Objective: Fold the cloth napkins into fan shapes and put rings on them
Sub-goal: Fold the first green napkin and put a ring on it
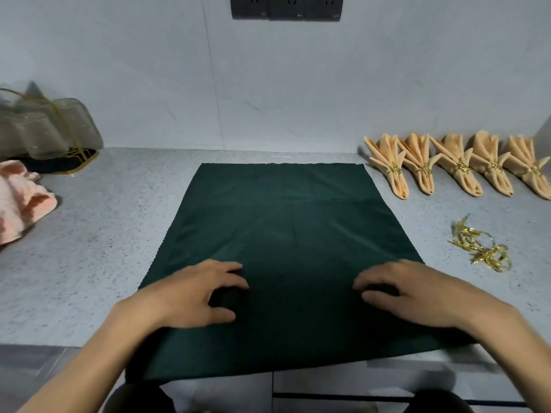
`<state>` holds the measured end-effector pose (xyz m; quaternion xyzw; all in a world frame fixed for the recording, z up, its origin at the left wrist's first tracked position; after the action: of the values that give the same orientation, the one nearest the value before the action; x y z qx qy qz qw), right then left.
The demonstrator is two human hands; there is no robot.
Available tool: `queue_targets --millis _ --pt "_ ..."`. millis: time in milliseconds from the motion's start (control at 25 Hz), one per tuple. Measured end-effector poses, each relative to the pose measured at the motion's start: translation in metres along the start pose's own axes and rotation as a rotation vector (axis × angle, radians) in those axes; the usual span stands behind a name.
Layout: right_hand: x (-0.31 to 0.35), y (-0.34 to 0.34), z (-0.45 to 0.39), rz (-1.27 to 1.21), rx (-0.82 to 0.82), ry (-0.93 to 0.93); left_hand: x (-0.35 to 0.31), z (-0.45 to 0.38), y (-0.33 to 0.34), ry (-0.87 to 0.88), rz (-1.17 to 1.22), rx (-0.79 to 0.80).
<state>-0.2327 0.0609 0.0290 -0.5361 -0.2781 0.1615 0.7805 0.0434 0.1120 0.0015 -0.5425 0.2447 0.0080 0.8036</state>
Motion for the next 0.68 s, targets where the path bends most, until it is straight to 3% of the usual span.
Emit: queue_targets --millis 80,160,240,360,520,680 --pt "-0.019 -0.003 -0.024 0.115 -0.082 0.047 0.025 -0.008 -0.011 -0.02 -0.055 -0.078" --pt "-0.039 0.001 -0.039 0.209 -0.052 0.109 0.049 -0.01 -0.016 -0.098 -0.002 -0.083" --pt "-0.051 -0.001 -0.043 0.208 -0.041 0.143 0.065 -0.009 -0.015 -0.15 0.056 -0.037" --pt "-0.064 -0.003 -0.041 0.124 -0.05 0.125 0.069 -0.009 -0.021 -0.087 0.132 -0.011" --pt "-0.088 -0.023 -0.051 -0.183 -0.162 0.151 0.086 -0.029 -0.056 -0.071 0.252 -0.289" --pt "-0.126 -0.052 -0.093 -0.234 -0.323 0.243 0.118 -0.055 -0.083 -0.177 0.332 -0.505"
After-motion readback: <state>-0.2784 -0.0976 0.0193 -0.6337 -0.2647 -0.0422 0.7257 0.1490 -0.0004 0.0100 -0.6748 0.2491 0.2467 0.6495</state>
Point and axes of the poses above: each hand's wrist, its own z-axis away from the middle knuckle, its own y-axis out of the palm, x = y × z, the point moved 9 cm from there along -z, towards the middle knuckle, and after that the axes turned 1 degree about y, right-handed, at the moved point
